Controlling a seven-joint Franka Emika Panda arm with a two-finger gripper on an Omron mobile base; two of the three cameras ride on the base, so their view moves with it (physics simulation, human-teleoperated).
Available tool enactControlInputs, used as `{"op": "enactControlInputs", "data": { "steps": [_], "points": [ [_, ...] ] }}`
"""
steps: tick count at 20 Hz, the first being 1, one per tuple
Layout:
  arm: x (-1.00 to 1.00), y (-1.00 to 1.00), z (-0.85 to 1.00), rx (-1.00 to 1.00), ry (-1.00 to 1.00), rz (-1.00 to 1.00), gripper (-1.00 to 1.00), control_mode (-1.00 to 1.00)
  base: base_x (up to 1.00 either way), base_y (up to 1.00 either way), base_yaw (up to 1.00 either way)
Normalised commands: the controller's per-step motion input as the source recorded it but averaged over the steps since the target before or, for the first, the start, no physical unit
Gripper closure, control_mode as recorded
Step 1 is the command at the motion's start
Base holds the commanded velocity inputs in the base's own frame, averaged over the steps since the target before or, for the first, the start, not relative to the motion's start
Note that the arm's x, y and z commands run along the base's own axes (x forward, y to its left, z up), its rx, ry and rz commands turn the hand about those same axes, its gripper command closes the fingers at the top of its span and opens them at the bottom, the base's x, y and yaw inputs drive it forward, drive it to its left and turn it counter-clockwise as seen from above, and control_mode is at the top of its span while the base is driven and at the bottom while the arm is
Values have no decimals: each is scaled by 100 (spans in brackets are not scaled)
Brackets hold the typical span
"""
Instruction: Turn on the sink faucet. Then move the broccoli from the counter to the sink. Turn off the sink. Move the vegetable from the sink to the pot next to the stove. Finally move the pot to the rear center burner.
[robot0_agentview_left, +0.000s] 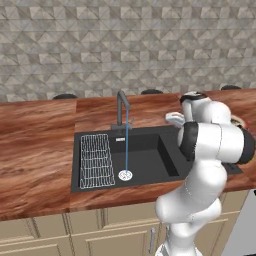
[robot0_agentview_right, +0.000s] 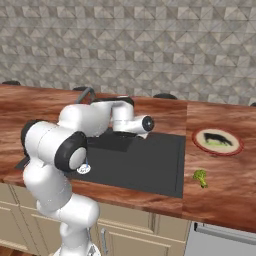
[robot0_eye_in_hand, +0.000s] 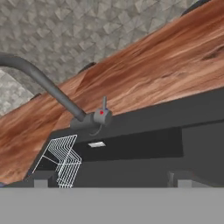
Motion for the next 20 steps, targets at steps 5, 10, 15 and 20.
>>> {"op": "enactControlInputs", "data": {
  "steps": [5, 10, 15, 20],
  "points": [
    [-70, -57, 69, -6, 9, 0, -100, -100, 0, 0, 0],
    [-48, -65, 83, -3, 20, -1, -100, -100, 0, 0, 0],
    [-46, -63, 44, -3, 28, -2, -100, -100, 0, 0, 0],
    [-50, -56, -15, -11, 25, 0, -100, -100, 0, 0, 0]
  ]
}}
